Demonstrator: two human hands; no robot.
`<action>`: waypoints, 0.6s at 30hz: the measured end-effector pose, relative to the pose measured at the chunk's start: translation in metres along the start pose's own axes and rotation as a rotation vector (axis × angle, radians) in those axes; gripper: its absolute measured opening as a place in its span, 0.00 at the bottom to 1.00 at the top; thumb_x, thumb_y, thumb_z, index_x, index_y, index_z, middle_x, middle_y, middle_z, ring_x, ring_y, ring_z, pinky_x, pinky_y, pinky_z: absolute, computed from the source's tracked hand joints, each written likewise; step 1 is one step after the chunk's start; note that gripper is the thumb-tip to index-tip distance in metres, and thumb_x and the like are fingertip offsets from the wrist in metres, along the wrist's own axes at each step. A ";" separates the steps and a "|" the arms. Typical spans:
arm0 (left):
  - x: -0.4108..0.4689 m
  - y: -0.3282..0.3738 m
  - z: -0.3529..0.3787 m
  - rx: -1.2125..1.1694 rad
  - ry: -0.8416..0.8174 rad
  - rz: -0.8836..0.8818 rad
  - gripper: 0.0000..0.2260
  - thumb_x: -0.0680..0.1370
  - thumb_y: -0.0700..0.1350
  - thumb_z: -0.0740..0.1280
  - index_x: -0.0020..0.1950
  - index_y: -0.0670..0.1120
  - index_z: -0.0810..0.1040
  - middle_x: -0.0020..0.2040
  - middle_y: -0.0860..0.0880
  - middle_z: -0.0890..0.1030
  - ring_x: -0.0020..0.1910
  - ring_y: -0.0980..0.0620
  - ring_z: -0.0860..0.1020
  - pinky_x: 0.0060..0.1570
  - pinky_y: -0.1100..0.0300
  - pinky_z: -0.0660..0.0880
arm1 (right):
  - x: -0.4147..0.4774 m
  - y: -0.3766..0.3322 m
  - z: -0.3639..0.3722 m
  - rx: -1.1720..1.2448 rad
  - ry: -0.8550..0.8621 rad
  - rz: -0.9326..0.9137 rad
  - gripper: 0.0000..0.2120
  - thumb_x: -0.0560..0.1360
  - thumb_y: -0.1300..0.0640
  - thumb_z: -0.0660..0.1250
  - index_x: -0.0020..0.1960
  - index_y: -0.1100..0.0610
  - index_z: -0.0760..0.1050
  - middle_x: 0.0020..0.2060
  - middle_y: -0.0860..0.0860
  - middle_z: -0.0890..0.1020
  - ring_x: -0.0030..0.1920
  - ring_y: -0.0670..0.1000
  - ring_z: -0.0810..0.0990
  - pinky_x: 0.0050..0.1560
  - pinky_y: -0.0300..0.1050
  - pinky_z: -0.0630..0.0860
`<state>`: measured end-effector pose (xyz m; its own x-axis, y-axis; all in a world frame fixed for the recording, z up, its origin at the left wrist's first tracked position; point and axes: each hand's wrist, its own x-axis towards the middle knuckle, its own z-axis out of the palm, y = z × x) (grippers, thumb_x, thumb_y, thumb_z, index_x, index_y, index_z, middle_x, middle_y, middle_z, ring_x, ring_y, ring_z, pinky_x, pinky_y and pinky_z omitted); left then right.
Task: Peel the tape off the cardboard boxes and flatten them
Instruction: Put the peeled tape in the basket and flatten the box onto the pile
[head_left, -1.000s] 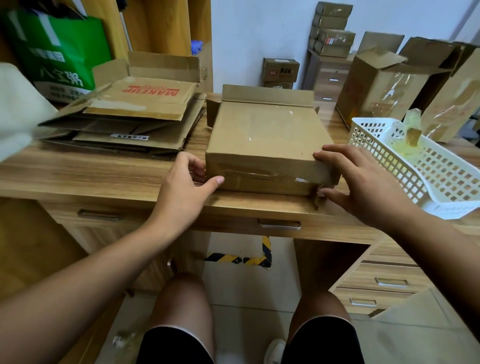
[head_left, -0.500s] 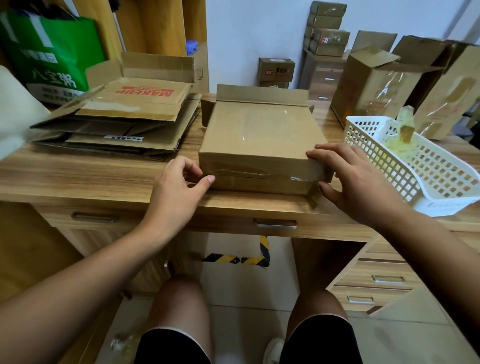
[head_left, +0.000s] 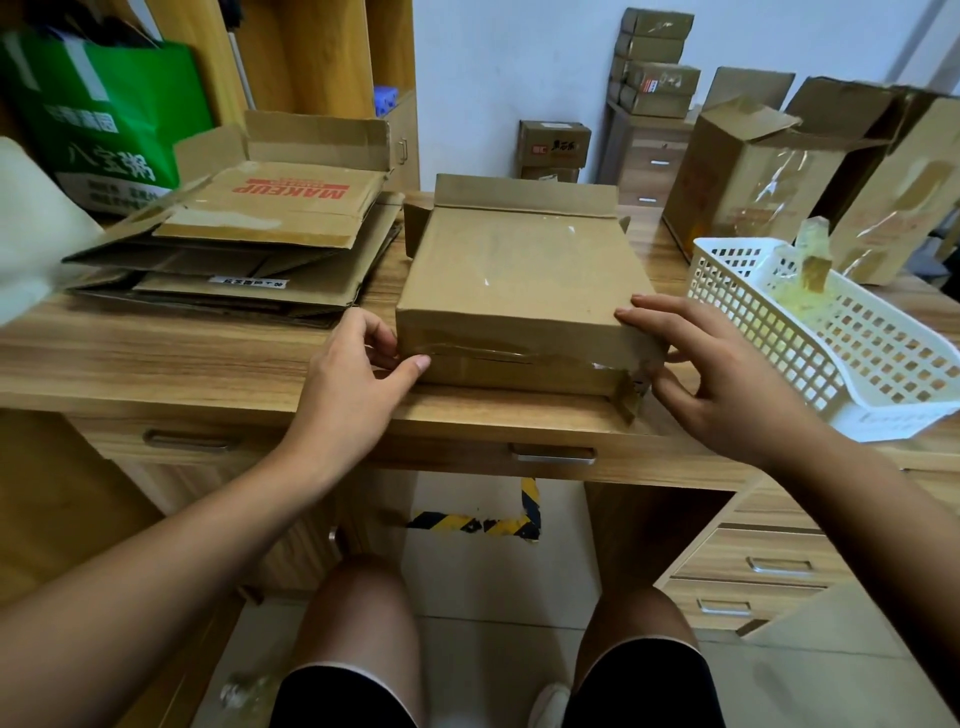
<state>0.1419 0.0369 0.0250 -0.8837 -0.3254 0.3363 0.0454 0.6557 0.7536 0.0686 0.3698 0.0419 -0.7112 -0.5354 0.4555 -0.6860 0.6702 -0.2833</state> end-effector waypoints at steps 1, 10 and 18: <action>0.000 0.000 0.000 -0.011 -0.007 -0.007 0.15 0.76 0.51 0.74 0.56 0.50 0.71 0.51 0.53 0.78 0.48 0.60 0.76 0.40 0.70 0.68 | 0.001 -0.001 -0.001 0.021 0.006 0.018 0.25 0.79 0.54 0.65 0.76 0.45 0.68 0.73 0.44 0.68 0.73 0.49 0.67 0.67 0.57 0.74; 0.004 0.004 -0.001 -0.210 -0.130 -0.036 0.26 0.77 0.55 0.70 0.73 0.54 0.66 0.65 0.55 0.75 0.63 0.56 0.75 0.59 0.60 0.74 | 0.002 -0.014 0.014 0.092 0.078 0.167 0.26 0.75 0.47 0.72 0.70 0.44 0.69 0.75 0.48 0.62 0.71 0.49 0.68 0.71 0.47 0.71; 0.007 0.014 -0.001 -0.287 -0.096 0.071 0.23 0.81 0.49 0.66 0.76 0.55 0.67 0.69 0.56 0.74 0.68 0.61 0.72 0.60 0.65 0.72 | -0.002 -0.010 0.018 0.207 0.140 0.249 0.32 0.75 0.42 0.64 0.77 0.48 0.65 0.75 0.48 0.62 0.76 0.49 0.62 0.74 0.59 0.69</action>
<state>0.1363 0.0431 0.0384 -0.9128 -0.2111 0.3496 0.2264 0.4508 0.8634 0.0739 0.3550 0.0281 -0.8425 -0.2837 0.4580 -0.5211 0.6450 -0.5590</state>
